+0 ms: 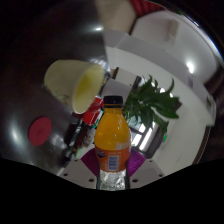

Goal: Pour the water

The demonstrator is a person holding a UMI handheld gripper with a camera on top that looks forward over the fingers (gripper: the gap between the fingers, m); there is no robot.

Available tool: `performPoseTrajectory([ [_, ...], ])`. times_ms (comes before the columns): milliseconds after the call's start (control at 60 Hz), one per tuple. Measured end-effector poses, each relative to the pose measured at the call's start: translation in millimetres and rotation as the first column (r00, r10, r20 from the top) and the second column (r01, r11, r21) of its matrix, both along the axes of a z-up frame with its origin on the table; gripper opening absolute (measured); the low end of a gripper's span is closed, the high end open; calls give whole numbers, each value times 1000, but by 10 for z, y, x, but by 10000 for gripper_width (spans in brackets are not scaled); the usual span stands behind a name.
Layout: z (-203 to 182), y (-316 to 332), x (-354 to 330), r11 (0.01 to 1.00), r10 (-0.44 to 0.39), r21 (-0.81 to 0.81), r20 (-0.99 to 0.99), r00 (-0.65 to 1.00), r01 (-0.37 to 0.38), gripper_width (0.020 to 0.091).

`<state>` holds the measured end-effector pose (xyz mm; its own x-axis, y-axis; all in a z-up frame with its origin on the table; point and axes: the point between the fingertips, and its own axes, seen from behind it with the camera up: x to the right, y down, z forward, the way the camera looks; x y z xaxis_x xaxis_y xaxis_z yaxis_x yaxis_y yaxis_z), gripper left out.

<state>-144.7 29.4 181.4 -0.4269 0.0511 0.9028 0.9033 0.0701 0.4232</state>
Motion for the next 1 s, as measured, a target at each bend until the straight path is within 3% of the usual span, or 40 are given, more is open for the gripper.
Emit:
performPoseTrajectory([
  [167,149,-63,129,994,-70,-109,-503,861,18,326],
  [383,150,-169,64,959,-202,-257,-914,353,-118,344],
  [517,-40,-201,0,910,-339,-335,-940,23,-243,342],
  [617,-130,-199,-68,894,-379,-321,-914,-145,-313,345],
  [783,-313,-50,40,908,-352,-268,-904,-241,-321,340],
  [917,-587,74,62,901,-379,-286,-884,-274,-325,342],
  [933,-636,75,88,901,-383,-291,-882,-275,-321,383],
  [950,-573,91,95,910,-355,-256,-887,-295,-325,346],
  [1000,-572,103,139,918,-340,-241,-888,-309,-315,345],
])
